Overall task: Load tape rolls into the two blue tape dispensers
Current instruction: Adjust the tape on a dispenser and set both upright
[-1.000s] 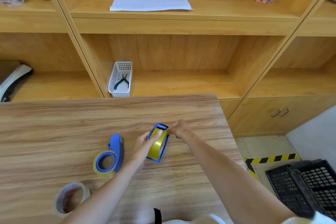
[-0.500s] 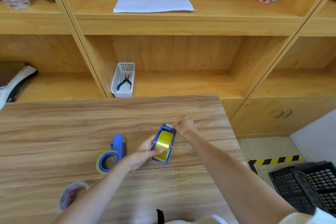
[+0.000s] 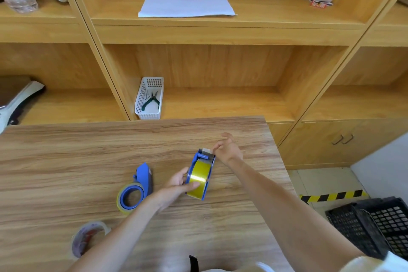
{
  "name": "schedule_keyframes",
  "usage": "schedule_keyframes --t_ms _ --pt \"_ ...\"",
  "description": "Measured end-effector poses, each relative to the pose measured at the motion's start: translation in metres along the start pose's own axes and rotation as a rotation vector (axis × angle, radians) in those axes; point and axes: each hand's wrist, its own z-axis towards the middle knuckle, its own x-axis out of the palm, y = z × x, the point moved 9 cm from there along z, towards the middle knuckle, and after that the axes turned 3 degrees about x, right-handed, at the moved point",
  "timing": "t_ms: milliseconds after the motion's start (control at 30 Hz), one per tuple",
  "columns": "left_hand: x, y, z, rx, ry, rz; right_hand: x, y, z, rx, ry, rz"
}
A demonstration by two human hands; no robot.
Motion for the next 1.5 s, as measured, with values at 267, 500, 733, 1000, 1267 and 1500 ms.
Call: schedule_keyframes --t_ms 267,500,733,1000,1267,1500 --pt "-0.019 -0.004 -0.005 -0.154 -0.319 0.095 0.007 0.002 -0.005 0.045 -0.007 -0.033" --pt "-0.002 0.001 -0.016 -0.067 0.125 0.041 -0.019 -0.003 0.001 0.098 -0.109 -0.043" --pt "-0.009 -0.004 -0.013 -0.204 -0.206 0.069 -0.009 -0.005 0.000 0.097 -0.088 -0.004" --pt "-0.001 0.003 -0.019 -0.105 0.012 0.052 -0.019 -0.015 0.005 0.160 -0.124 -0.031" --pt "0.001 -0.003 -0.026 -0.074 0.089 -0.047 0.009 -0.043 0.033 0.282 0.043 0.101" --pt "-0.006 -0.007 -0.030 -0.053 0.076 -0.094 0.011 -0.019 -0.002 0.406 0.165 0.484"
